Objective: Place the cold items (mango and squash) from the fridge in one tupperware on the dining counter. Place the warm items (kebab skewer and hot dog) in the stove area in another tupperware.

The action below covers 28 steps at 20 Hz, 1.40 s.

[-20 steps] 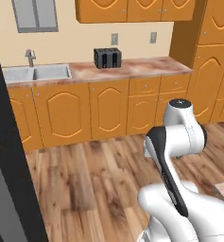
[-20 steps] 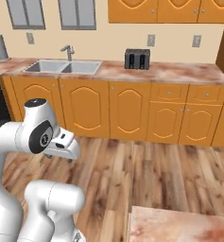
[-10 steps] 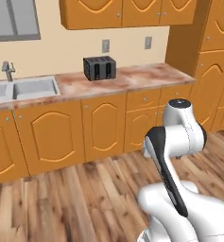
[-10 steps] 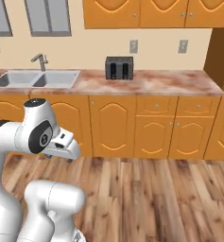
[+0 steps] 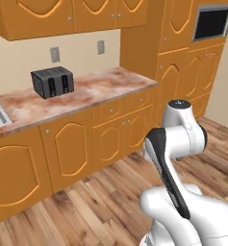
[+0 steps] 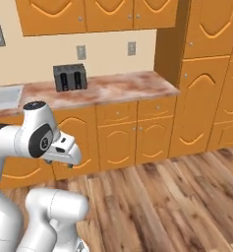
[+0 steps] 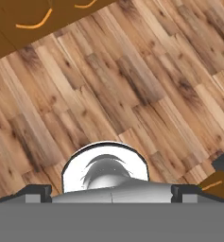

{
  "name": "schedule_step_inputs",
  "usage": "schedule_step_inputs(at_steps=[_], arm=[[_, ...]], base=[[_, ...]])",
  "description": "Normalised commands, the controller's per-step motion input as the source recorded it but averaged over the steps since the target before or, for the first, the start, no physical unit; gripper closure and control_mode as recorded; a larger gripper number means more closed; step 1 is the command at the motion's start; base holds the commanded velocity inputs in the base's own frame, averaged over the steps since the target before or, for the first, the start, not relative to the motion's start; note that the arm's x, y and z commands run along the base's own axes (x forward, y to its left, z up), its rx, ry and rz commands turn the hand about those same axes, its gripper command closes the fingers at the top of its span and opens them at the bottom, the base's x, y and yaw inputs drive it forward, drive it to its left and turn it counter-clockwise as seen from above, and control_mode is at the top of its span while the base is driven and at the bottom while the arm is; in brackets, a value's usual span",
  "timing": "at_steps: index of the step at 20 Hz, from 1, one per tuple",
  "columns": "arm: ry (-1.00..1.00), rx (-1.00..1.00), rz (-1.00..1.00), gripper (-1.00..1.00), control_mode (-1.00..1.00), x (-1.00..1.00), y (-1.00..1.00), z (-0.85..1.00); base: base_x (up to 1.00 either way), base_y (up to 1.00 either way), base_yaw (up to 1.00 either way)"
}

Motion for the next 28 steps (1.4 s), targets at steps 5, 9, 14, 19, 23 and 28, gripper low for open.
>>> schedule_step_inputs(at_steps=[5, 9, 14, 19, 23, 28], arm=[[0.0, 0.0, 0.0, -1.0, 1.0, 0.0, 0.0, 0.0], [0.0, 0.0, 0.0, -1.0, 1.0, 0.0, 0.0, 0.0], [0.0, 0.0, 0.0, -1.0, 1.0, 0.0, 0.0, 0.0], [0.0, 0.0, 0.0, -1.0, 1.0, 0.0, 0.0, 0.0], [0.0, 0.0, 0.0, -1.0, 1.0, 0.0, 0.0, 0.0], [0.0, 0.0, 0.0, -1.0, 1.0, 0.0, 0.0, 0.0]], base=[[0.0, -0.01, -0.8], [0.22, 0.0, -0.74], [0.63, 0.04, -0.6], [0.51, 0.49, -0.56], [0.26, 0.88, -0.57], [0.77, 0.9, -0.49]])
